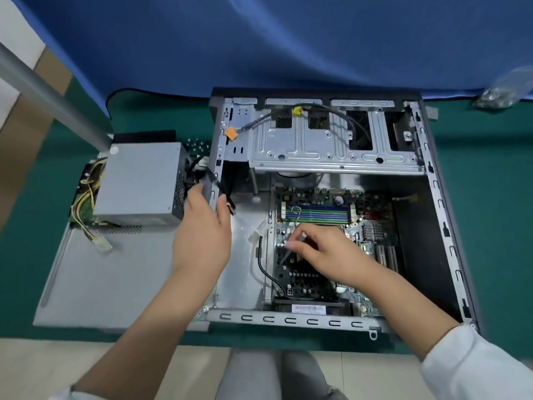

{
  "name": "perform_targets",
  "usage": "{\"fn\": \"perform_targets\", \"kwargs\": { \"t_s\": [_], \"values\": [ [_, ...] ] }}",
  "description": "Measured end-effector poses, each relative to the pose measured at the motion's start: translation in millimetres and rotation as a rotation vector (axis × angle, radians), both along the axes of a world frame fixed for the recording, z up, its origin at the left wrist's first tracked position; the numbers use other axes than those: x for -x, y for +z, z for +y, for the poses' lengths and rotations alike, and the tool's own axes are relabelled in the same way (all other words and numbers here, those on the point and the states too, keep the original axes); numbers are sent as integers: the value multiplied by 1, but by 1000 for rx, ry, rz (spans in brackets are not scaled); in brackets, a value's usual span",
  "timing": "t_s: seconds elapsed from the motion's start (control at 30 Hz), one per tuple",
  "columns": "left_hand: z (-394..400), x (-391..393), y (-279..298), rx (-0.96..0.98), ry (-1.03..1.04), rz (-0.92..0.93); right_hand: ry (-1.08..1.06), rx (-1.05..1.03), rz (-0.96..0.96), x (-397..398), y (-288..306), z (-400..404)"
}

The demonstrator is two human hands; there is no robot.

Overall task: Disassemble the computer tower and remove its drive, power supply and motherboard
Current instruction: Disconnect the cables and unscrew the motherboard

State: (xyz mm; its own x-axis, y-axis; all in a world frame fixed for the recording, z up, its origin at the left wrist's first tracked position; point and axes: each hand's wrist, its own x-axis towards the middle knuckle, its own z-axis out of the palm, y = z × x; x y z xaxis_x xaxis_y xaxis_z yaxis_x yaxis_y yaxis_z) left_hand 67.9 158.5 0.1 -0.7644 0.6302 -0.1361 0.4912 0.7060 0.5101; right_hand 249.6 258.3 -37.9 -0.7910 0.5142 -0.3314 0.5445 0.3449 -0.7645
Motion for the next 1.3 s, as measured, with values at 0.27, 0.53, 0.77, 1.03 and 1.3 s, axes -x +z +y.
{"fn": "perform_targets", "kwargs": {
  "t_s": [0.27, 0.53, 0.77, 1.03, 1.3],
  "values": [
    [-8, -16, -5, 40, -502, 552, -174, 32, 92, -1, 1, 15],
    [33, -23, -40, 562, -466, -153, -262, 98, 155, 1, 2, 18],
    [35, -12, -46, 371, -300, -372, -337, 32, 191, 0, 6, 21],
    [63, -26, -39, 390, -412, -404, -448, 47, 252, -3, 8, 23],
    [83, -28, -54, 500, -529, -443, -179, 27, 121, -2, 12, 12]
  ]
}}
